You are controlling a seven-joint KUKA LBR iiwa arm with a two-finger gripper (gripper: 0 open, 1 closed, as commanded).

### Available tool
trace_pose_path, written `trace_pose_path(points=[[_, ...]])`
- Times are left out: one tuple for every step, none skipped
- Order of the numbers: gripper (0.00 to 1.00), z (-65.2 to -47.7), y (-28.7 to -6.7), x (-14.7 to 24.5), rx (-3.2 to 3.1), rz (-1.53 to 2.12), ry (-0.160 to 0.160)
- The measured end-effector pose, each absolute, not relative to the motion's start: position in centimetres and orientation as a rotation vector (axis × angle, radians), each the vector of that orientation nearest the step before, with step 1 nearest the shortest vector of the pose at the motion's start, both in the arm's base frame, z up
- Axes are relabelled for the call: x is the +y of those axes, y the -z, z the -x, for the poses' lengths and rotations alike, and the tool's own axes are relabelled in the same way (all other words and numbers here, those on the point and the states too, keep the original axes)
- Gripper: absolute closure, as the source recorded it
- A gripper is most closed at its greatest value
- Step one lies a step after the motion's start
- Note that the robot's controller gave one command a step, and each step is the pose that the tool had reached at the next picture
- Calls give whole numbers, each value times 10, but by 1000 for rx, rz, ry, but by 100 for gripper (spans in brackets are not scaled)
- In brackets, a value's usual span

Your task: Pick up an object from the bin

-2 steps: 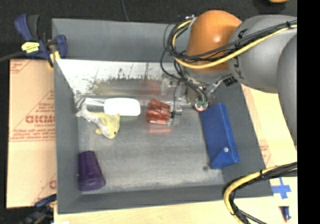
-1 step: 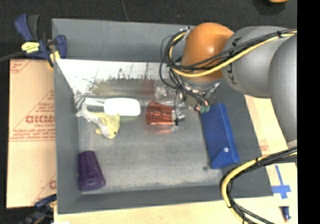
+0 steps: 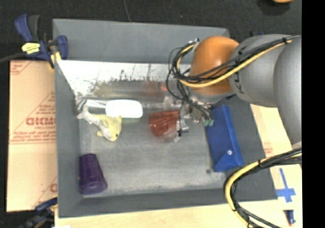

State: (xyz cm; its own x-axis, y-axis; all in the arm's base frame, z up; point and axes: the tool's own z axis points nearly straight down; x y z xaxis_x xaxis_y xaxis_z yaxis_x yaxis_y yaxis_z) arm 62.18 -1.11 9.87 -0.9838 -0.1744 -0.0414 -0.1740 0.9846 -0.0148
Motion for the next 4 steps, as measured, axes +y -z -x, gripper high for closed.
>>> trace_pose_path(points=[[0, -624, -89, -11, 3085, 296, 22], [100, -619, -70, -6, 3097, -117, 12], [100, -619, -70, -7, 3097, -116, 13], [100, -622, -130, -12, 3099, -117, 13]])
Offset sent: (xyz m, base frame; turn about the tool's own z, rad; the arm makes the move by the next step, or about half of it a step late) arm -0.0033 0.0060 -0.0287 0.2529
